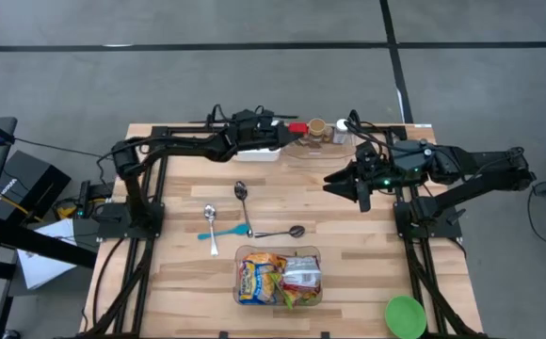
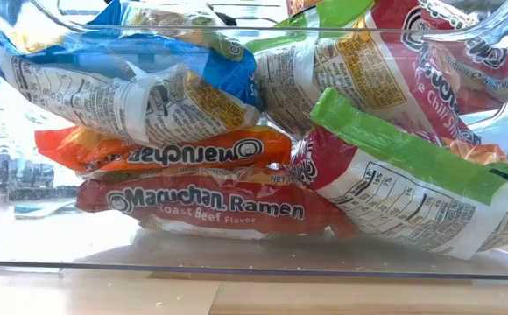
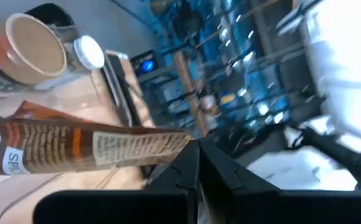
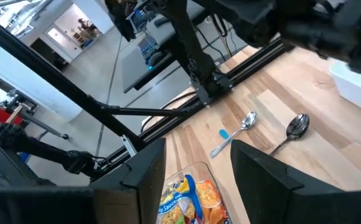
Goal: Pick & Place Food Item
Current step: Put the orange seasoning into the top transparent bin
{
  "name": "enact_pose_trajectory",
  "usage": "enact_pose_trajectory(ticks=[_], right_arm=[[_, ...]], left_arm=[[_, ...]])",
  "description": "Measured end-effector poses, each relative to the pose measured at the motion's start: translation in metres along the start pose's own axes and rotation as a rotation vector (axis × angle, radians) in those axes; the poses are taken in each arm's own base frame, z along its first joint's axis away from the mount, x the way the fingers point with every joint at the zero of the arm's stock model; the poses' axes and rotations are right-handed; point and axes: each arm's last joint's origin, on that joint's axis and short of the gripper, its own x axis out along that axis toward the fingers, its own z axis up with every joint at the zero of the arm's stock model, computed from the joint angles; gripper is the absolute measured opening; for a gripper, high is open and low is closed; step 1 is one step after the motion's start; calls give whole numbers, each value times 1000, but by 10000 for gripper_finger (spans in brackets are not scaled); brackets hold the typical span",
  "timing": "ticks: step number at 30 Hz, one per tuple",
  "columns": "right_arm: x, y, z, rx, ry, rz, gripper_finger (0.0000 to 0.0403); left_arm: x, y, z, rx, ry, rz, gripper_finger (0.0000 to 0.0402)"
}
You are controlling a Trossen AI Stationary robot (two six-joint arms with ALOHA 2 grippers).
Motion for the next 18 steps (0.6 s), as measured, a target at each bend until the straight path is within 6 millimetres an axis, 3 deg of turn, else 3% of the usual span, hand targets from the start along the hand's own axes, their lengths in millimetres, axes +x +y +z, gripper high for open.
enact_pose_trajectory(ticks=[6, 18], right_arm=[[0, 0, 0, 0, -9, -12, 175], [0, -2, -2, -6, 12, -33, 175]], left_arm=[[14, 26, -5, -117, -53, -24, 0], [22, 49, -12, -227, -102, 30, 0]])
